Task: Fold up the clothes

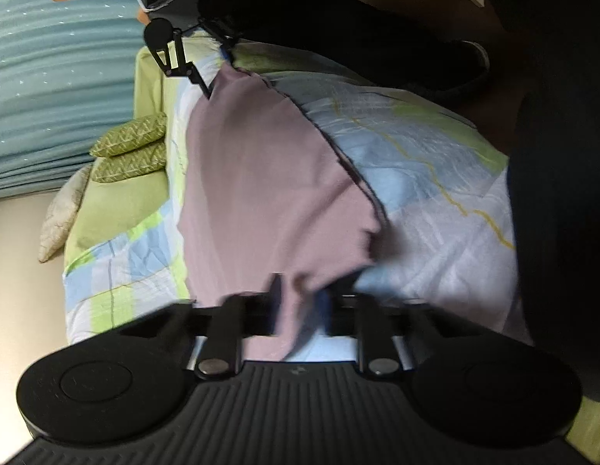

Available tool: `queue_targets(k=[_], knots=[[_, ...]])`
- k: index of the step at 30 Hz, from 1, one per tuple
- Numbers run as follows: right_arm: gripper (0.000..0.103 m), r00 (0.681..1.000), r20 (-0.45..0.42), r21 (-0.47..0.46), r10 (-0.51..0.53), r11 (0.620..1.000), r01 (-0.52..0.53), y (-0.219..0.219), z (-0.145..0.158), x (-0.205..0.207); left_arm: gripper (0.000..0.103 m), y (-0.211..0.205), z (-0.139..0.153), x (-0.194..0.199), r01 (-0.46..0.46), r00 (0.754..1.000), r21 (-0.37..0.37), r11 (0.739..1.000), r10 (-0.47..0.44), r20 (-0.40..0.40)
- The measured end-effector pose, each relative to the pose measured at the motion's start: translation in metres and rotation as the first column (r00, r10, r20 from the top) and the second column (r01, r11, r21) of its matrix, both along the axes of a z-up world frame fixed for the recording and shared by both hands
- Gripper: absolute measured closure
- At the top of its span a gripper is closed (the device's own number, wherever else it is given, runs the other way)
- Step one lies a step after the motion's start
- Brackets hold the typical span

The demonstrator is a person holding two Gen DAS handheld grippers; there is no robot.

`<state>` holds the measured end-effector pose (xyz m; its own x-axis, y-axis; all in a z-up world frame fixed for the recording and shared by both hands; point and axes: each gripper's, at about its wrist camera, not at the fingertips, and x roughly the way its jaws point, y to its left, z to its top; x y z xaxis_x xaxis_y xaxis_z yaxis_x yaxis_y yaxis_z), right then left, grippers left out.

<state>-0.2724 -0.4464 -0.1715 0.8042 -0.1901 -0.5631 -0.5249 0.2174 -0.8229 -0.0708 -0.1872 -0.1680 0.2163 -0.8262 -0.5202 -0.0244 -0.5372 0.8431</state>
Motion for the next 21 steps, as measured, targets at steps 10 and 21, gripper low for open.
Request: queue_targets(k=[10, 21], knots=[[0.101, 0.989, 0.078, 0.204, -0.128, 0.973, 0.11, 0.003, 0.069, -0.003, 0.101, -0.039, 0.085, 0.003, -0.492, 0.743, 0.006, 0.87, 0.423, -0.519], [0.1, 0.908, -0.18, 0.695, -0.378, 0.605, 0.389, -0.114, 0.114, 0.098, 0.101, -0.121, 0.092, 0.105, -0.69, 0.221, 0.281, 0.667, 0.564, -0.796]])
